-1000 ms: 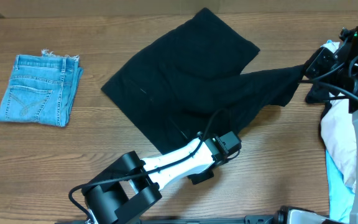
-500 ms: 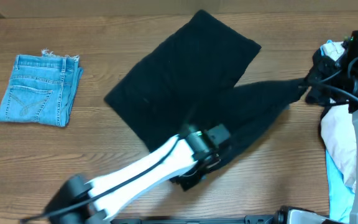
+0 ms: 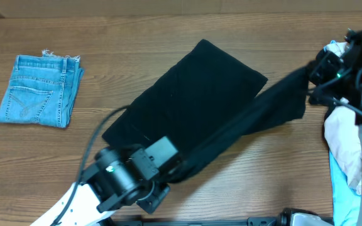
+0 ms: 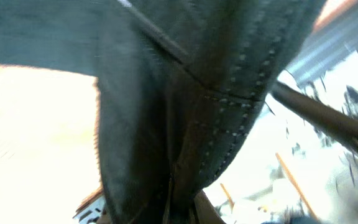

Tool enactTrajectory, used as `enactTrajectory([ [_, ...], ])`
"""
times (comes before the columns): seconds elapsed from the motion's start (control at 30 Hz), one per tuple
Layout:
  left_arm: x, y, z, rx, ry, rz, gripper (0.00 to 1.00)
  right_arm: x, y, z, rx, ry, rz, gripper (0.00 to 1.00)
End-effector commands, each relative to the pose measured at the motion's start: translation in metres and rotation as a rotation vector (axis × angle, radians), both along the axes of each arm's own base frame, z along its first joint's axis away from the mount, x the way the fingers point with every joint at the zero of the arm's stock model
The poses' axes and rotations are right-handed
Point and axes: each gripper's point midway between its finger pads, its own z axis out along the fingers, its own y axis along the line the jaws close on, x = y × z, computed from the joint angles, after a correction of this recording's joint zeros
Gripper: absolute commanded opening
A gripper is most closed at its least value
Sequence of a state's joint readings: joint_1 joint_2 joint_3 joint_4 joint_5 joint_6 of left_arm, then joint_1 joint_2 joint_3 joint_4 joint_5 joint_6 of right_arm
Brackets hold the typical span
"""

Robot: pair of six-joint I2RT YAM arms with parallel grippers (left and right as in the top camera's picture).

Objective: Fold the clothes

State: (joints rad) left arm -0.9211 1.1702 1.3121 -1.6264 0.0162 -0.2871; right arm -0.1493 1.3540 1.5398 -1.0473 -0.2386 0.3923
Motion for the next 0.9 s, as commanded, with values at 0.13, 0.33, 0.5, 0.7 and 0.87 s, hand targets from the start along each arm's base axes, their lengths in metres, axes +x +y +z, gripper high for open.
enactTrajectory([
  [0.13,0.048,0.037,0.010,0.154,-0.235,0.187,0.20,0.072,0.062,-0.054,0.056,0.039,0.189,0.04],
  [0.33,0.090,0.051,0.005,0.254,-0.323,0.302,0.04,0.115,0.103,-0.084,0.051,-0.010,0.276,0.04],
  [0.5,0.097,0.013,-0.022,0.116,-0.145,0.205,0.20,0.127,0.111,-0.090,0.049,-0.038,0.291,0.04],
  [0.7,0.079,-0.018,-0.031,0.024,-0.056,0.035,0.56,0.128,0.110,-0.089,0.048,-0.039,0.289,0.04],
  [0.87,0.077,-0.006,-0.083,0.076,-0.004,0.111,0.65,0.127,0.110,-0.090,0.048,-0.037,0.290,0.04],
])
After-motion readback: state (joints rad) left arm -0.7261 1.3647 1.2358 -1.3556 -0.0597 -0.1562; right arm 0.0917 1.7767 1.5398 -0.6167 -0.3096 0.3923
